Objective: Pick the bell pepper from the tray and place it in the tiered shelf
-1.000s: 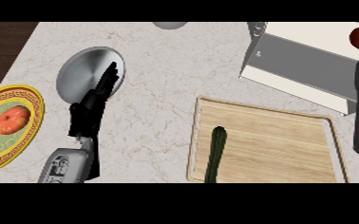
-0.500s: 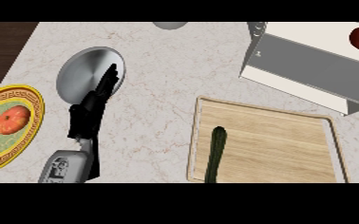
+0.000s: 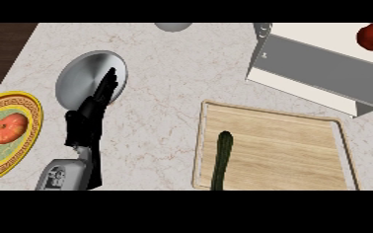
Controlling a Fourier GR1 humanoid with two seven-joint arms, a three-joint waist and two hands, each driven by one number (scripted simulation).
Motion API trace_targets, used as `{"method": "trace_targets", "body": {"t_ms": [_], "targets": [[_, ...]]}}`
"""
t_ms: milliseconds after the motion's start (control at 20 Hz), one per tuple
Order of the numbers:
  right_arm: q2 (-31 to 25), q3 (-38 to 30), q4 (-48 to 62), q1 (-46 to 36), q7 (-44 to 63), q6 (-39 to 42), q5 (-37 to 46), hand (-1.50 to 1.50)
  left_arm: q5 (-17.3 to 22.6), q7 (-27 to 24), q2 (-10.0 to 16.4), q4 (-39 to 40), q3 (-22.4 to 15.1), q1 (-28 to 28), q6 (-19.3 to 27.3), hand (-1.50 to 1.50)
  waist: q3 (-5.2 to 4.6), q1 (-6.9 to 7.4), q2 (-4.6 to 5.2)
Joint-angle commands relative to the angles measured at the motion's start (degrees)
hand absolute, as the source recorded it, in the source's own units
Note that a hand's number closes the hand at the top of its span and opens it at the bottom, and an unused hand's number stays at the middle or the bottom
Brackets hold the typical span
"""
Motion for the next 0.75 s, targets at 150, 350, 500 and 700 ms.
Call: {"method": "trace_targets", "body": {"t_ms": [150, 350, 500, 700], "targets": [[-3.3, -10.6, -13.9, 8.0, 8.2, 18.7, -9.1, -1.50, -0.3, -1.0, 0.2, 1.1, 0.7, 1.5, 0.6, 0.00, 0.06, -1.71, -0.32], [-3.3, -16.5, -25.3, 13.3, 11.4, 29.5, -16.4, -1.50, -1.6, -0.2, -0.1, -1.5, -0.1, 3.5, 1.8, 0.00, 0.06, -2.89, -0.97], [-1.9, -21.8, -29.0, 21.3, 8.1, 34.6, -23.4, -1.50, -0.7, 0.4, -0.6, -1.5, 0.3, 3.1, 1.7, 0.00, 0.14, -3.33, -0.85], [-2.8, -33.1, -34.1, 24.1, 7.7, 39.3, -35.3, -1.50, 0.0, -1.7, 0.5, -2.4, 1.2, 5.4, 1.0, 0.00, 0.14, -3.60, -1.16]]}}
